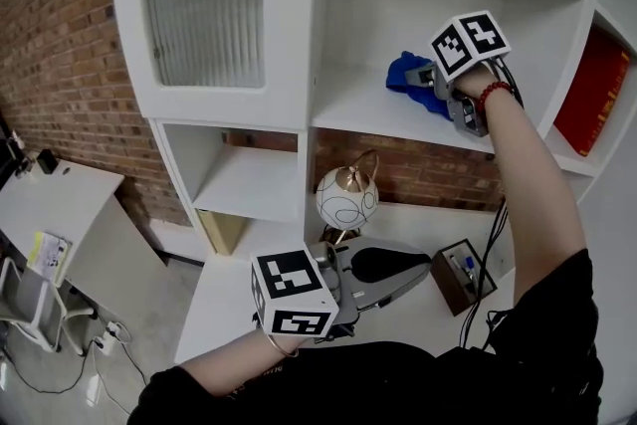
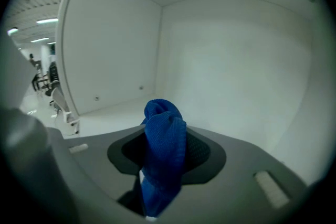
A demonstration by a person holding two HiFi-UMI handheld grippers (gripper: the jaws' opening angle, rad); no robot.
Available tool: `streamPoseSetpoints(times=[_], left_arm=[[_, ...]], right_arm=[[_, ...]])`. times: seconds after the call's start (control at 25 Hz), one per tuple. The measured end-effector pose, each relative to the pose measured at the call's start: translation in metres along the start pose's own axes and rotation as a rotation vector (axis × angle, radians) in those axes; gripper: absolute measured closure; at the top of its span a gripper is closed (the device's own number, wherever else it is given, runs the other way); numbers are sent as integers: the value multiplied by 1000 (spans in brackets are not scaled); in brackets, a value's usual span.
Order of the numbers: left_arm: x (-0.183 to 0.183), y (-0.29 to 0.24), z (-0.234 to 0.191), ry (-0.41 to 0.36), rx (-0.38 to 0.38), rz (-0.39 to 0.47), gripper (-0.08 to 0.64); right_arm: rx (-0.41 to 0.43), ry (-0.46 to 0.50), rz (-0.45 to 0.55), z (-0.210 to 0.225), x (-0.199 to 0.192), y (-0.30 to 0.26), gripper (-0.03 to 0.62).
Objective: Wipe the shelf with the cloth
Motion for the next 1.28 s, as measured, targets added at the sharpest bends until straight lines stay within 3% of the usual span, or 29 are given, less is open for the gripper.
streamPoseSetpoints(times=[0.16,0.32,0.52,0.76,1.04,1.28], left_arm=[[-2,3,5,-40,16,-13,561],[-3,15,5,-46,45,3,561],[-7,24,8,-65,53,13,561],[-2,24,6,-46,63,50,561],[2,13,7,-58,48,32,561],[-2,3,7,-63,38,10,561]], right_arm=[[124,184,32,-59,40,-23,437],[193,222,49,-89,63,-42,440],[143,271,34,-102,68,-58,440],[186,32,15,-83,55,-58,442],[39,-34,-50,-43,17,-35,442],[-33,-109,-57,-11,-17,-14,442]])
Point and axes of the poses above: the fingertips, and each gripper's own axes: y backward along the fingers, z to its right, x out of its top, the point moved 9 cm from there along y, backward along the fingers, and after that the axes turned 15 degrees about y, right-handed, at the moved point
